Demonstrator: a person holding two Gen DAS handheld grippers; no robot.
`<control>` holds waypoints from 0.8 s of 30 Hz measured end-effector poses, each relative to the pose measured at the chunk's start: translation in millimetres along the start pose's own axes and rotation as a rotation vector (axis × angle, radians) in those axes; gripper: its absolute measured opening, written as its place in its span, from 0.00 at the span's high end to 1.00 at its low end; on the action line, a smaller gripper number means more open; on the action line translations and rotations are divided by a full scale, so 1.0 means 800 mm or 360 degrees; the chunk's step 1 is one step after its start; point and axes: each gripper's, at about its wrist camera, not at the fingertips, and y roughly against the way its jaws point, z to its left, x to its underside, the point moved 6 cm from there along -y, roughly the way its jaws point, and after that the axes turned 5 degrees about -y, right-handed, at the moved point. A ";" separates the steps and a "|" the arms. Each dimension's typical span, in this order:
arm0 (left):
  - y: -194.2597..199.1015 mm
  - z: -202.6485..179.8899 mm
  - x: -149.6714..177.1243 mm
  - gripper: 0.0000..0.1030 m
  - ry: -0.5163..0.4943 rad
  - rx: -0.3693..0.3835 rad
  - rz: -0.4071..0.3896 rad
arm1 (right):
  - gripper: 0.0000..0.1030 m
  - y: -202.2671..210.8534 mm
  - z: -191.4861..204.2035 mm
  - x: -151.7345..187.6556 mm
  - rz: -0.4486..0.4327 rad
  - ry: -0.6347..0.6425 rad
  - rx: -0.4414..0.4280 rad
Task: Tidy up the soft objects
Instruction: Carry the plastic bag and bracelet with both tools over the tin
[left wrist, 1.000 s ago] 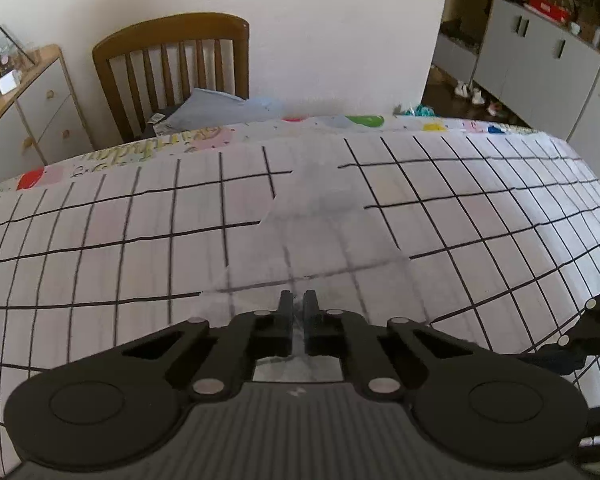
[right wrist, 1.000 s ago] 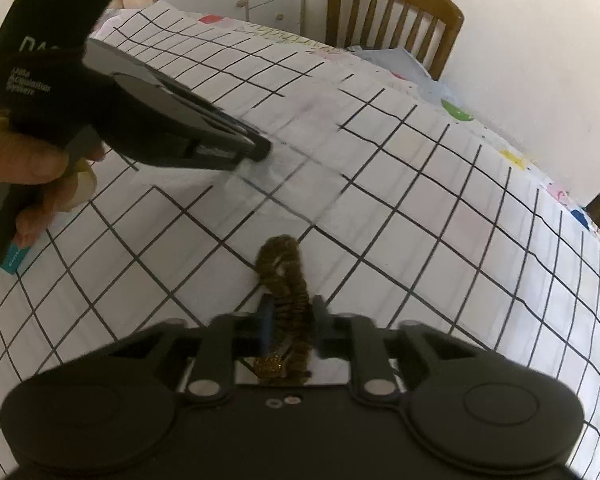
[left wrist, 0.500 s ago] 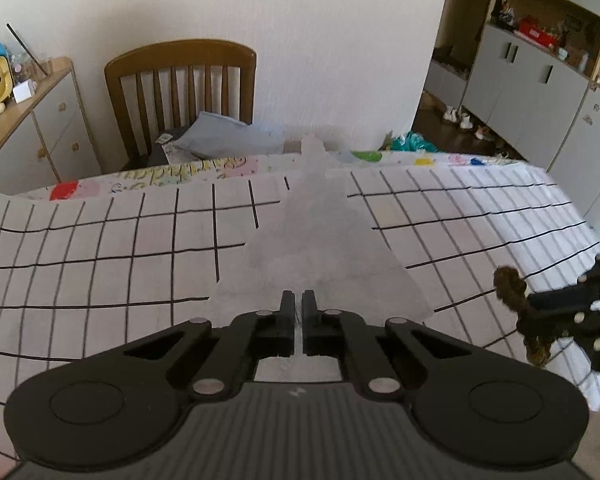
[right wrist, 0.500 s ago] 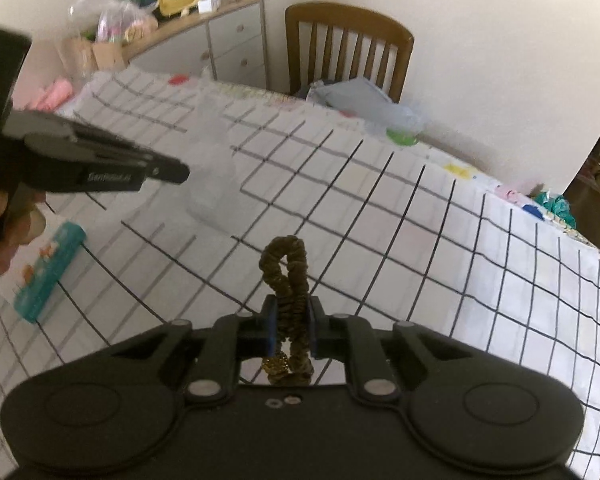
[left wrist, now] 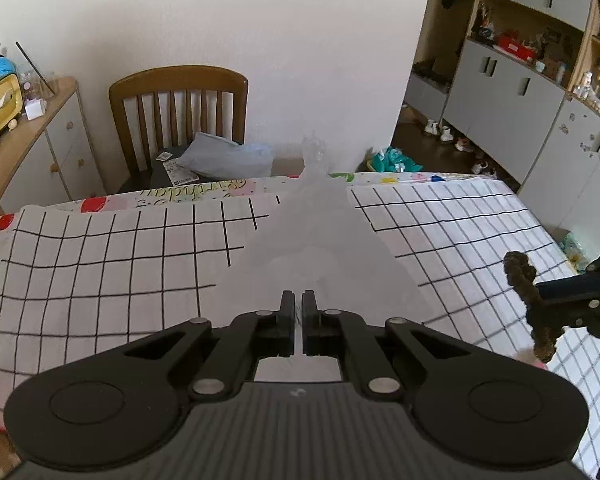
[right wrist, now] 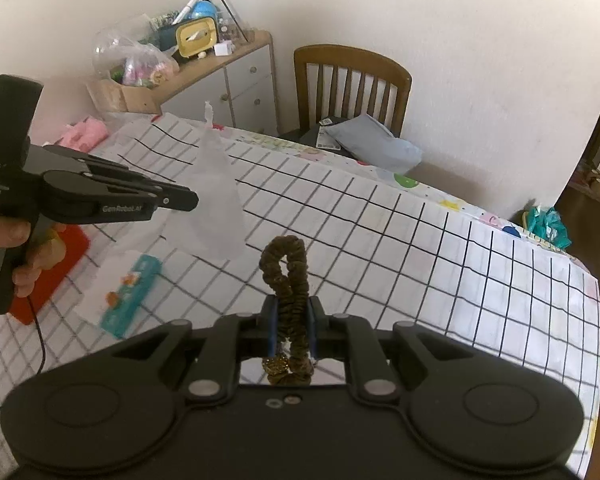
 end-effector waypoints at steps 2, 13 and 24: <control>0.018 0.003 0.006 0.97 0.0008 0.0006 -0.0005 | 0.87 0.009 0.014 0.003 -0.0007 -0.0012 -0.0012; 0.115 0.042 0.053 0.97 0.0022 -0.0053 -0.0028 | 0.87 0.037 0.115 0.014 -0.0028 0.0010 -0.0107; 0.203 0.118 0.113 0.97 0.0120 -0.0190 -0.0051 | 0.87 0.032 0.228 0.004 -0.0049 0.0128 -0.0234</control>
